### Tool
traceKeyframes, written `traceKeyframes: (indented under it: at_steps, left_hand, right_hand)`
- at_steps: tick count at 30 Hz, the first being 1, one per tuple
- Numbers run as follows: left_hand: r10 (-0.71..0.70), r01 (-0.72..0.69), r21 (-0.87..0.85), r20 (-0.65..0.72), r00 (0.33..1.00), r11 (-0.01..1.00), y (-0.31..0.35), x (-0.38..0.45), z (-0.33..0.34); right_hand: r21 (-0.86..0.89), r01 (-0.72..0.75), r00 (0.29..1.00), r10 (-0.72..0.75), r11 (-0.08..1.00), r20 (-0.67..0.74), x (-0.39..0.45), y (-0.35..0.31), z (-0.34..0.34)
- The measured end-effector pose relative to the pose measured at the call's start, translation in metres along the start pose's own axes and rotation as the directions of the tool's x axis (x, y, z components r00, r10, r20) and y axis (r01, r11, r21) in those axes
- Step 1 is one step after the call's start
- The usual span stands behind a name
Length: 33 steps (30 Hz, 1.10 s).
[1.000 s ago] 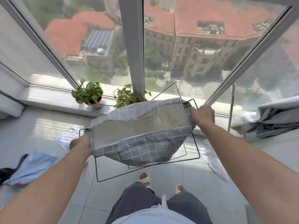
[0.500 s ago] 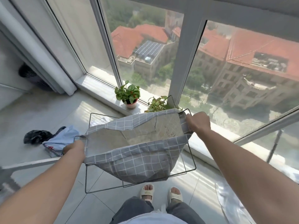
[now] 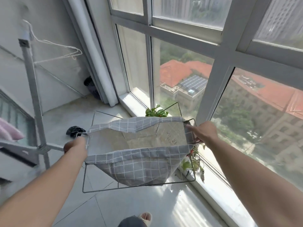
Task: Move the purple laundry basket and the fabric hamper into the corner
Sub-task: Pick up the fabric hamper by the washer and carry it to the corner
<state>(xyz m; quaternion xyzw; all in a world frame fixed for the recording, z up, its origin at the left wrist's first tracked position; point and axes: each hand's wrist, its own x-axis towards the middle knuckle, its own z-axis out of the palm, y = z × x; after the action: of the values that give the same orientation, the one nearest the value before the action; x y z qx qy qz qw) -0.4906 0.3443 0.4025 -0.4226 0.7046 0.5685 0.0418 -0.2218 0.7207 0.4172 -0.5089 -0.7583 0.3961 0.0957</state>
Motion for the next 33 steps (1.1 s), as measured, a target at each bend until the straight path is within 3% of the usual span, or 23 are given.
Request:
traceKeyframes:
  at_steps: [5,8,13,17,20,23,30,33]
  left_hand:
    - [0.149,-0.152,0.081,0.045,0.988,0.985,0.026,-0.018,-0.022]
    - [0.106,-0.106,0.024,-0.032,0.994,0.994,0.046,-0.028,-0.029]
    - [0.095,-0.094,-0.004,0.052,0.994,0.996,0.072,-0.029,-0.030]
    - [0.038,-0.037,-0.058,0.010,0.999,0.998,0.087,-0.017,-0.015]
    - [0.030,-0.016,-0.151,0.090,0.996,0.988,0.109,-0.006,0.006]
    - [0.013,-0.002,-0.181,0.060,0.998,0.984,0.131,0.009,0.031]
    - [-0.018,0.046,-0.233,0.121,0.992,0.971,0.193,0.046,0.089]
    - [0.045,-0.020,-0.224,0.104,0.994,0.974,0.215,0.060,0.102]
  right_hand:
    - [0.084,0.024,0.996,-0.031,0.996,0.087,0.006,-0.018,-0.008]
    - [0.054,0.038,0.980,-0.048,0.998,0.191,0.014,-0.036,-0.015]
    - [-0.002,0.078,0.963,-0.075,0.997,0.257,0.026,-0.067,-0.008]
    - [-0.039,0.116,0.967,-0.103,0.993,0.234,0.047,-0.089,0.008]
    - [-0.084,0.160,0.965,-0.138,0.983,0.223,0.071,-0.111,0.020]
    - [-0.149,0.186,0.967,-0.154,0.971,0.205,0.097,-0.136,0.026]
    - [-0.268,0.248,0.968,-0.252,0.931,0.021,0.153,-0.212,0.052]
    - [-0.236,0.240,0.967,-0.253,0.941,-0.024,0.170,-0.240,0.073]
